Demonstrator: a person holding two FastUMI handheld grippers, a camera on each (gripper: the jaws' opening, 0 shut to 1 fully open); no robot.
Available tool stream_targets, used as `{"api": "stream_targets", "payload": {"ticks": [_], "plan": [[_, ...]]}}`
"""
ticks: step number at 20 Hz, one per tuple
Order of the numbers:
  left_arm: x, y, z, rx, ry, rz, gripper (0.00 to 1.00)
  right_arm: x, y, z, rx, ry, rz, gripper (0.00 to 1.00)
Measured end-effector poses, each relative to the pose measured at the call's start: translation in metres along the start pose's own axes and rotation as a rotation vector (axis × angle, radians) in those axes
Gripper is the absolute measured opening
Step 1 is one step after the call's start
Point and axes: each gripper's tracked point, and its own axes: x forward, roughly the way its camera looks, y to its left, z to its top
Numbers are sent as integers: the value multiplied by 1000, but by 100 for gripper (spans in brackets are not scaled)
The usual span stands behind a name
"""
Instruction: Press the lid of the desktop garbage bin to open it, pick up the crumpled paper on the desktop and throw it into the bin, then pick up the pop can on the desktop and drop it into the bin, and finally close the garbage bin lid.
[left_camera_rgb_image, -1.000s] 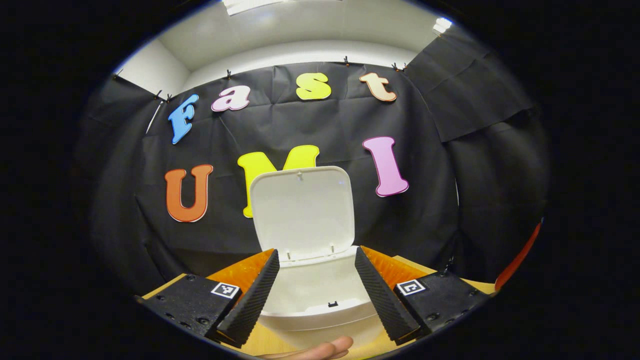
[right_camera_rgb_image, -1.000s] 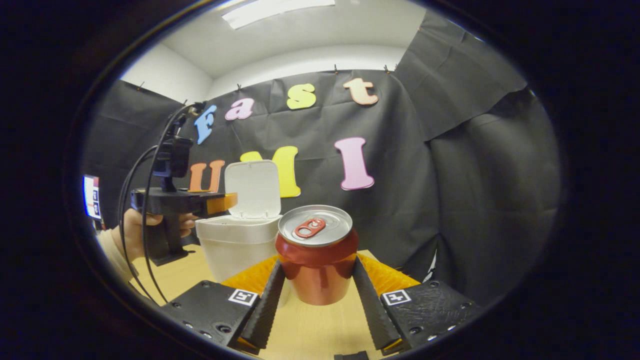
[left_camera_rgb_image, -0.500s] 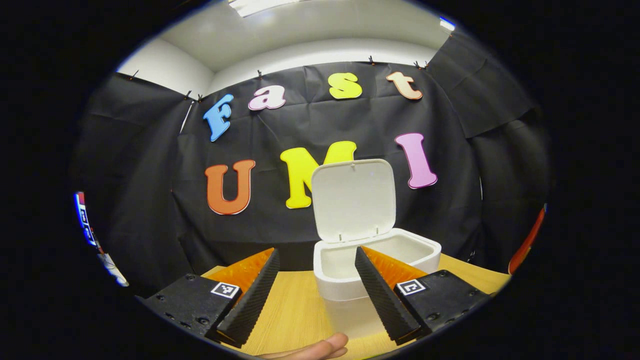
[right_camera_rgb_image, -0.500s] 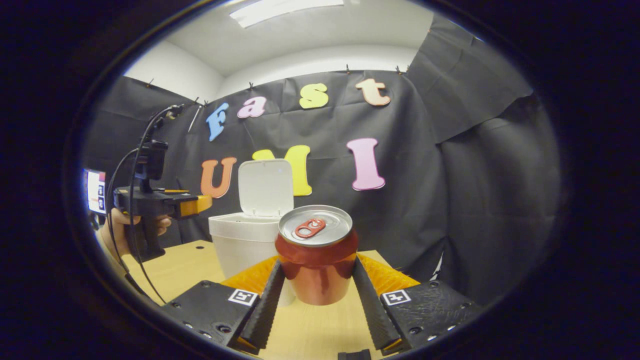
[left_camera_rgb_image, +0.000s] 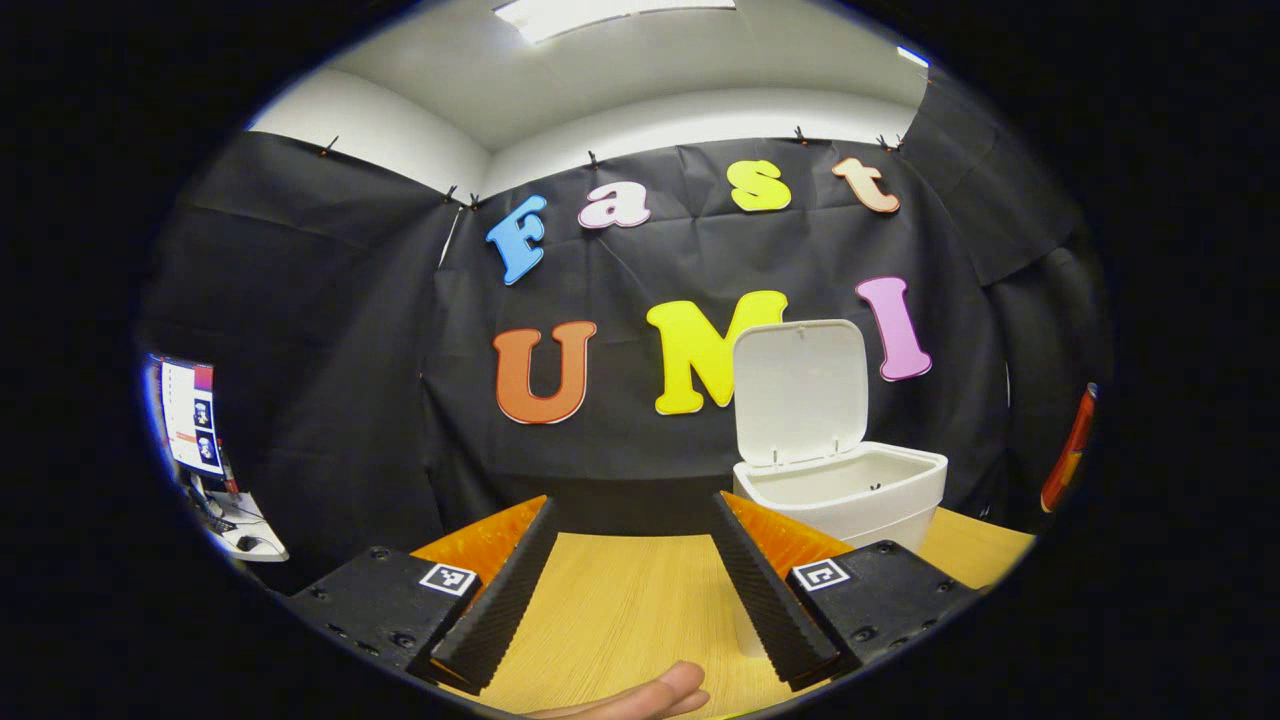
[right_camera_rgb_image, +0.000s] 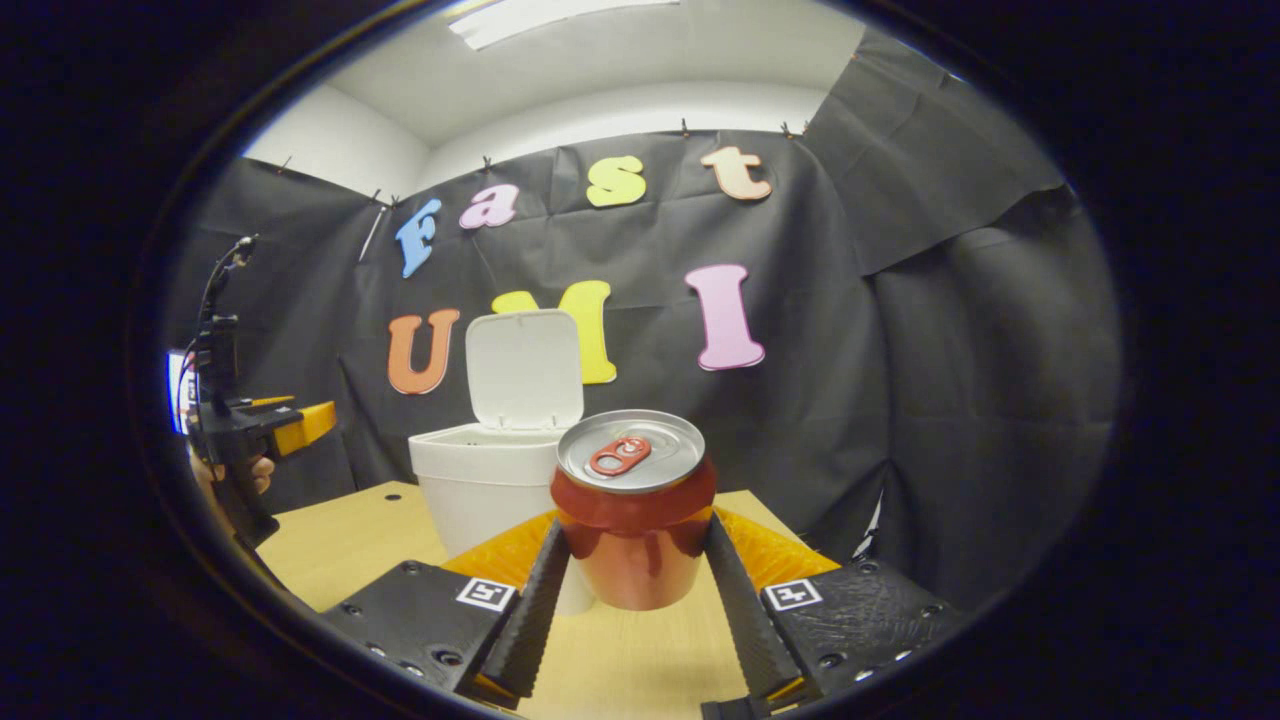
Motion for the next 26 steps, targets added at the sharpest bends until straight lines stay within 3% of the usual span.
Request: {"api": "stream_targets", "payload": {"ticks": [4, 14, 21, 26], "plan": [[-20, -1, -27, -32, 70, -35, 98, 4, 21, 21, 27, -17, -1, 76], [-39, 10, -63, -18, 131, -89, 99, 36, 100, 81, -139, -36, 67, 75], [-44, 23, -62, -58, 140, -101, 99, 74, 153, 124, -110, -15, 140, 77], [-48, 28, -54, -75, 126, -104, 99, 124, 173, 126, -133, 42, 130, 76]]}}
